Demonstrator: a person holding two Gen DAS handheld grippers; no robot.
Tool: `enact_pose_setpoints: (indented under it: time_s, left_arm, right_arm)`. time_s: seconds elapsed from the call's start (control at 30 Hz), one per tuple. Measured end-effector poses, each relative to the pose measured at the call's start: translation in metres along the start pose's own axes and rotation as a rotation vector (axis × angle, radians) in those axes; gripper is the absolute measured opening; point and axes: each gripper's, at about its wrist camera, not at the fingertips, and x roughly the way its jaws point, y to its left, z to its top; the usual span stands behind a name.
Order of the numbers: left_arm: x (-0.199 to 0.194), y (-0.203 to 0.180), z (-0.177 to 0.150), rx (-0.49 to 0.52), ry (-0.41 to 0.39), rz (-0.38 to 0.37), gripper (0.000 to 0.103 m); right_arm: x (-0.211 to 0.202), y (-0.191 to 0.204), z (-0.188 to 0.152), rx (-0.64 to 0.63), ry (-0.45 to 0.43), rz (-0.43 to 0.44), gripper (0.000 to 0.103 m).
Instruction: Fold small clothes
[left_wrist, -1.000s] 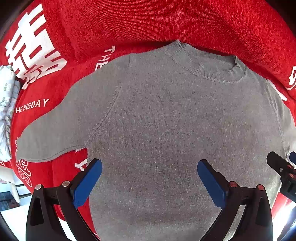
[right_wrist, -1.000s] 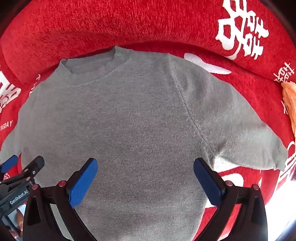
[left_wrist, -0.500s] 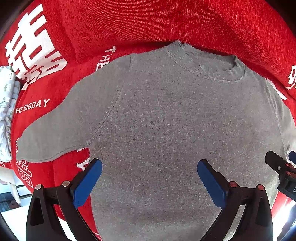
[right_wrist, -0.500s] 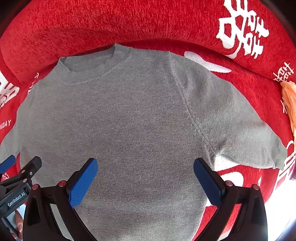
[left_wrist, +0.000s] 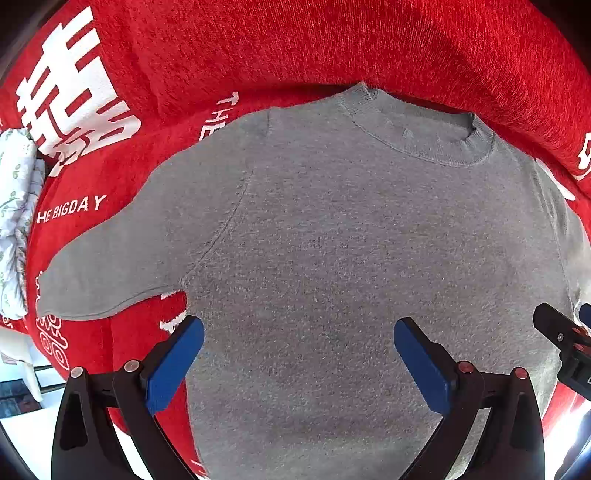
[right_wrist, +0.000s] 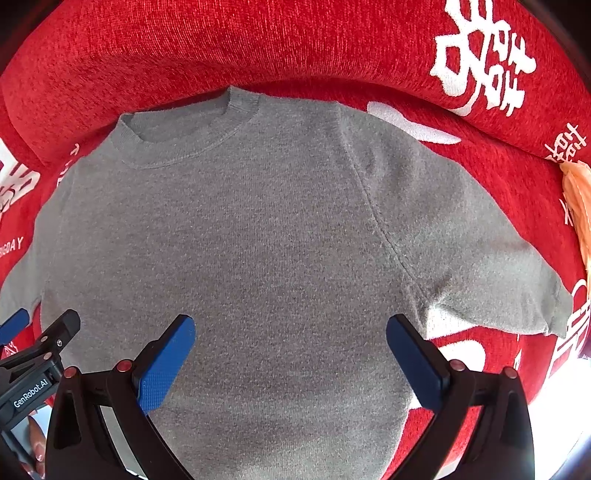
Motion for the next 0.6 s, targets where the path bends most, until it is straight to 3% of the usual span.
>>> enact_pose_setpoints:
  time_s: [0.6]
  left_arm:
    - [-0.0014, 0.0020, -0.0025, -0.004, -0.001, 0.007, 0.103]
  right_arm:
    - [-0.0065, 0.0024, -0.0011, -0.004, -0.001, -0.006, 0.103]
